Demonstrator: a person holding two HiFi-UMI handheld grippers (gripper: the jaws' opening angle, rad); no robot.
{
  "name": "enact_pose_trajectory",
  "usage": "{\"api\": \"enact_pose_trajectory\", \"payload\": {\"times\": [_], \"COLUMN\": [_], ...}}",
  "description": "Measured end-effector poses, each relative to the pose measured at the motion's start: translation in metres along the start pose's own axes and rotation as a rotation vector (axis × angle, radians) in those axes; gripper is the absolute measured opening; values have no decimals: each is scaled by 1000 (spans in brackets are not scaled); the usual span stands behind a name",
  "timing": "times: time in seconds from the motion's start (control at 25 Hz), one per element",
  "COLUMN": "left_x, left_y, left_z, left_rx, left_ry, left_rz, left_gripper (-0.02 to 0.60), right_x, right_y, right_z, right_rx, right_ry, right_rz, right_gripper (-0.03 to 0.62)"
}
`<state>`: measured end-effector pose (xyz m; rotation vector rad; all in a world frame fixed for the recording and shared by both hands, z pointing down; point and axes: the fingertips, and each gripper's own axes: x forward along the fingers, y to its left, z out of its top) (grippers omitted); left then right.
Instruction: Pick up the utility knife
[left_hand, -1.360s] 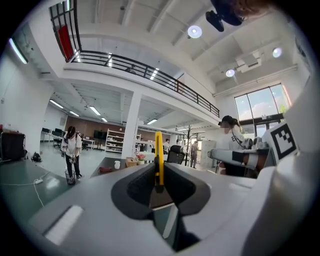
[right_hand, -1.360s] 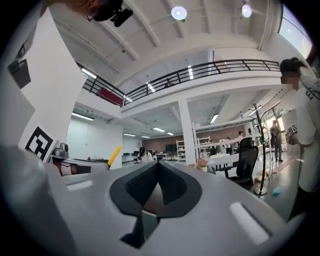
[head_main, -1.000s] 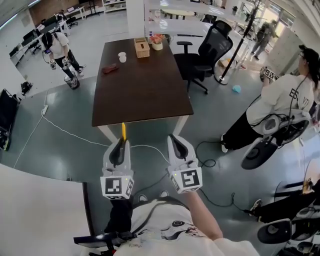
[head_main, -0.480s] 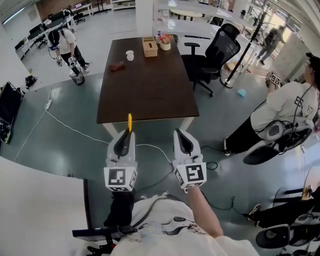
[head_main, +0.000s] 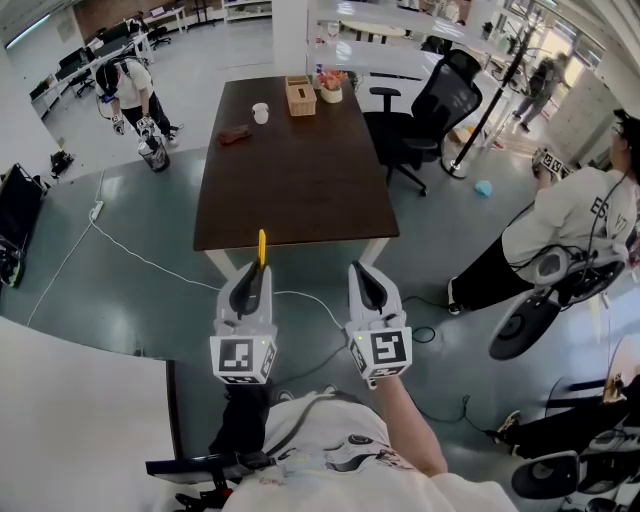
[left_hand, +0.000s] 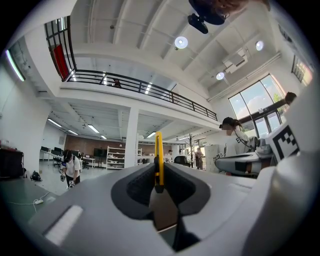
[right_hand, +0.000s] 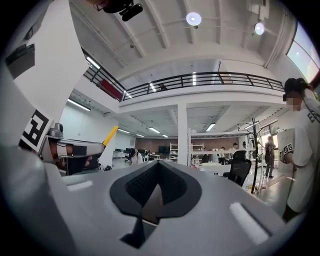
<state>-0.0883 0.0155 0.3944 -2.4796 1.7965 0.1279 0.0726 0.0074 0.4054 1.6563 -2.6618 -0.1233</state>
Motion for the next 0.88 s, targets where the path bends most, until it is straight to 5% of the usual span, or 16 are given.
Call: {"api": "enact_pose_trajectory", "payload": {"times": [0.88], "left_x": [1], "left_y": [-1], "left_z": [-7], "left_rx": [-5], "left_ry": [26], "left_rz": [-7], "left_gripper": [51], "right_x": [0], "right_y": [1], "right_z": [-4], "right_rx": [-5], "right_ry": [23], "right_rz": [-2], "right_gripper": [-3]}}
